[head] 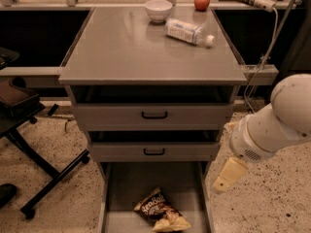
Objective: Pick brown chip bag from bottom drawer and place on counter
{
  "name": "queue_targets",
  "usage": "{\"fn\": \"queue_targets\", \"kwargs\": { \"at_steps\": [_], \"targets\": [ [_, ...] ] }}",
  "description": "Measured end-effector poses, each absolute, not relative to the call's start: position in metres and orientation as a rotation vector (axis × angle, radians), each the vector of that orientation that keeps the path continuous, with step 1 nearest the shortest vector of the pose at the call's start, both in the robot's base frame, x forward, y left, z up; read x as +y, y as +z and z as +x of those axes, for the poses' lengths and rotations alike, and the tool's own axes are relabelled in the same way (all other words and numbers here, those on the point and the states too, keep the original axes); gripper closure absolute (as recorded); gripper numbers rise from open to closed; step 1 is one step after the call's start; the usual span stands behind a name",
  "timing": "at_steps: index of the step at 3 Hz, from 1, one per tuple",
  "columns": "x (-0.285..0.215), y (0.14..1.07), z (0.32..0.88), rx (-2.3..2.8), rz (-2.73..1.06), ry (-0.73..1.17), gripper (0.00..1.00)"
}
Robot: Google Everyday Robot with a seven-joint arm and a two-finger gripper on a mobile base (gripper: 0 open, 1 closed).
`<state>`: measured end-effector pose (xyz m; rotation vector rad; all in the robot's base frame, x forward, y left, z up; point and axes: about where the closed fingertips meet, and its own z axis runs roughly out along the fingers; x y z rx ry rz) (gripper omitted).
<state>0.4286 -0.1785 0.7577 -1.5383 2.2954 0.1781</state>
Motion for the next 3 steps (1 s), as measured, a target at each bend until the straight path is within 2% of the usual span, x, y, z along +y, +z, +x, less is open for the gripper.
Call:
{"fn": "queue_targets", "kwargs": {
  "at_steps": [1, 3],
  "targets": [
    [-0.162, 0.705, 0.434, 2.332, -1.447, 0.259, 0.00],
    [-0.110, 0.617, 0.445, 2.335, -1.350, 0.239, 0.00]
  ]
}}
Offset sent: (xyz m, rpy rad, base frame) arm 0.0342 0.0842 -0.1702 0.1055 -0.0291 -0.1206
